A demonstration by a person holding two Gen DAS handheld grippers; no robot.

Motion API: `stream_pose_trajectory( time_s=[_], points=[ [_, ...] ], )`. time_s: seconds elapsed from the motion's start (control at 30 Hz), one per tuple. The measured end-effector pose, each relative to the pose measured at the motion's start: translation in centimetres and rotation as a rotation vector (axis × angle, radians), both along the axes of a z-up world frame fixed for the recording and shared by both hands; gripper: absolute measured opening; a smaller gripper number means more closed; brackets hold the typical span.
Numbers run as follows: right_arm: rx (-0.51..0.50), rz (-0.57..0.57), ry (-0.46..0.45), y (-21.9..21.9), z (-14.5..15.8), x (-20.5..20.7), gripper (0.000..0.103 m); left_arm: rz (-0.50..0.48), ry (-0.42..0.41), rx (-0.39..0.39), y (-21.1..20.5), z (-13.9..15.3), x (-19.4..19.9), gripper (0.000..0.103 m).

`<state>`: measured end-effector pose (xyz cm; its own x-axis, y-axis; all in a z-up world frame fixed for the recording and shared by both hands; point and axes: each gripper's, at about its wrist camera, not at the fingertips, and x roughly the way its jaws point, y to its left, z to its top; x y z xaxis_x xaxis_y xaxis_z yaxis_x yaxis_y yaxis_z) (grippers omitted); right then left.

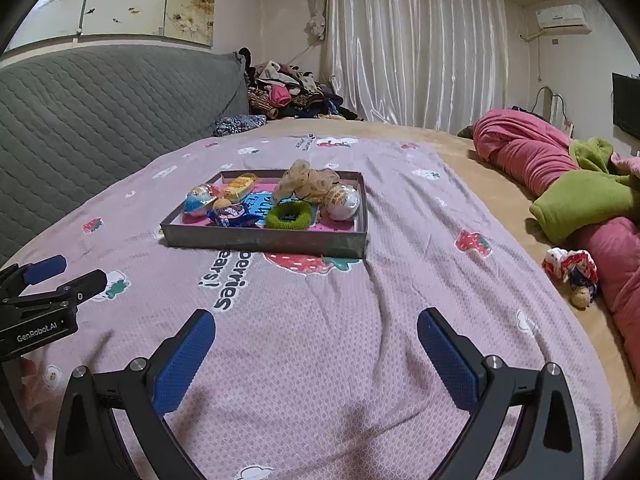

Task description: Organize objects

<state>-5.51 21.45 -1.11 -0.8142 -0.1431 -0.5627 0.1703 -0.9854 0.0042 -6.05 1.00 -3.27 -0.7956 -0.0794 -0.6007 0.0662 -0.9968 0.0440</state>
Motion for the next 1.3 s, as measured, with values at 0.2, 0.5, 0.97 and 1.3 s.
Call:
stream_pose_trajectory(
  time_s=[0.2, 0.5, 0.97, 1.3],
  points=[
    [0.008, 0.003, -0.011, 0.0, -0.8, -0.3, 0.102, 0.000, 0.005, 0.004, 0.0, -0.6, -0.2, 0.082],
    [0.012, 0.003, -0.022, 0.0, -1.5, -0.5, 0.102, 0.004, 0.002, 0.010, -0.2, -1.2, -0.4, 0.082],
    [0.027, 0.001, -0.036, -0.1, -2.1, -0.5, 0.102, 0.002, 0.003, 0.011, -0.2, -1.4, -0.3, 0.082],
    [0.029, -0.001, -0.049, 0.0, -2.5, -0.6, 0.102, -0.008, -0.005, 0.016, -0.1, -1.2, -0.4, 0.082]
  ],
)
